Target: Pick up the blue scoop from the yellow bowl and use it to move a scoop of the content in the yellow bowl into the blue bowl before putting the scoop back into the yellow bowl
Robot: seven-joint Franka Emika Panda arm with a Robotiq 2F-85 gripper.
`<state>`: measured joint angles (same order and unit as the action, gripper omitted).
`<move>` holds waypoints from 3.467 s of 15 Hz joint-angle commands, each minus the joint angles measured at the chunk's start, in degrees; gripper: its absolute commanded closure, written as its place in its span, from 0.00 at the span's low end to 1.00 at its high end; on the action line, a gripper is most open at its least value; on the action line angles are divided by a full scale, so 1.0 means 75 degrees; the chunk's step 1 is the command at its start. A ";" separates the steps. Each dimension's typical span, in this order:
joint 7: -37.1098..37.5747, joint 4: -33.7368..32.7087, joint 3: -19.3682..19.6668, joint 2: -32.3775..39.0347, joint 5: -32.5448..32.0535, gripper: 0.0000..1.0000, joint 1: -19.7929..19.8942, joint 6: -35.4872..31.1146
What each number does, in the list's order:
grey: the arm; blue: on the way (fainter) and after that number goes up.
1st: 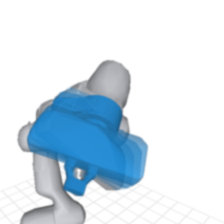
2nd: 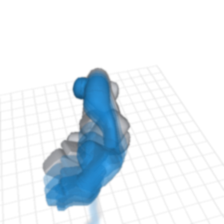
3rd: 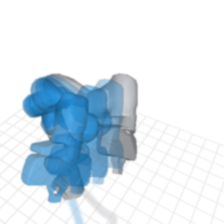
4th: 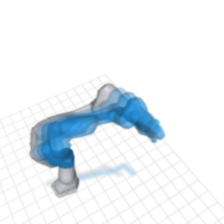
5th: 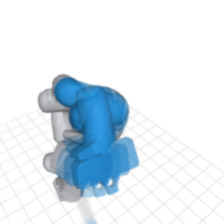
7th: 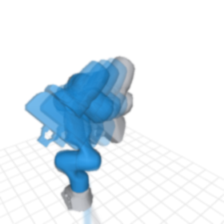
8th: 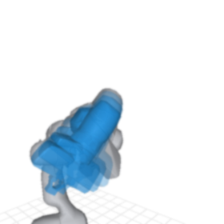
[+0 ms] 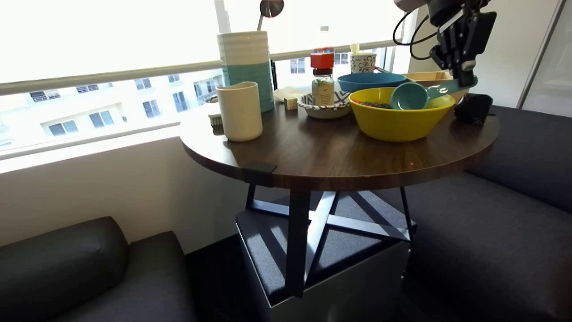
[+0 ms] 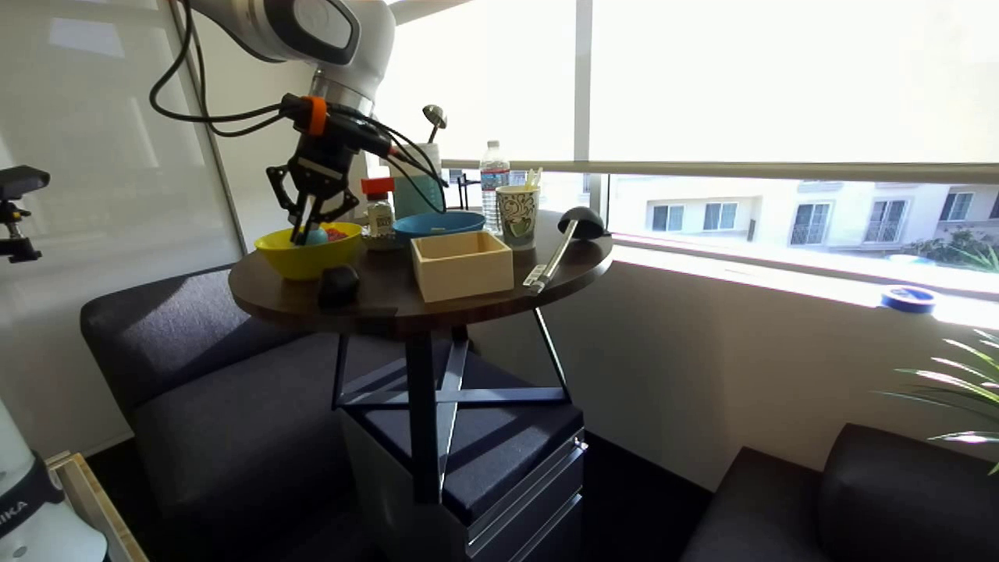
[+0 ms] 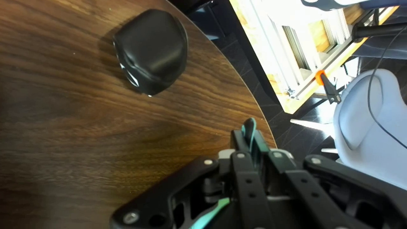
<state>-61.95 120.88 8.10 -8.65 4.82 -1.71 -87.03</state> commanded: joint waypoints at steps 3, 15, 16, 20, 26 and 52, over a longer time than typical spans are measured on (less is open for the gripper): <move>0.1289 0.0152 -0.0536 -0.0729 0.0079 0.98 0.0002 -0.0354; 0.5601 -0.0097 -0.1484 -0.0406 -0.1695 0.98 -0.0221 -0.0523; 0.5628 -0.0105 -0.1511 -0.0344 -0.1659 0.98 -0.0263 -0.0430; 0.5624 -0.0143 -0.1613 -0.0101 -0.1494 0.98 -0.0430 -0.0076; 0.5320 -0.0190 -0.1467 -0.0005 -0.0944 0.98 -0.0462 -0.0087; 0.2624 0.1640 0.0901 -0.0938 0.4929 0.98 0.1283 0.0223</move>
<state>-39.30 130.34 13.74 -12.44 38.51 6.33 -87.10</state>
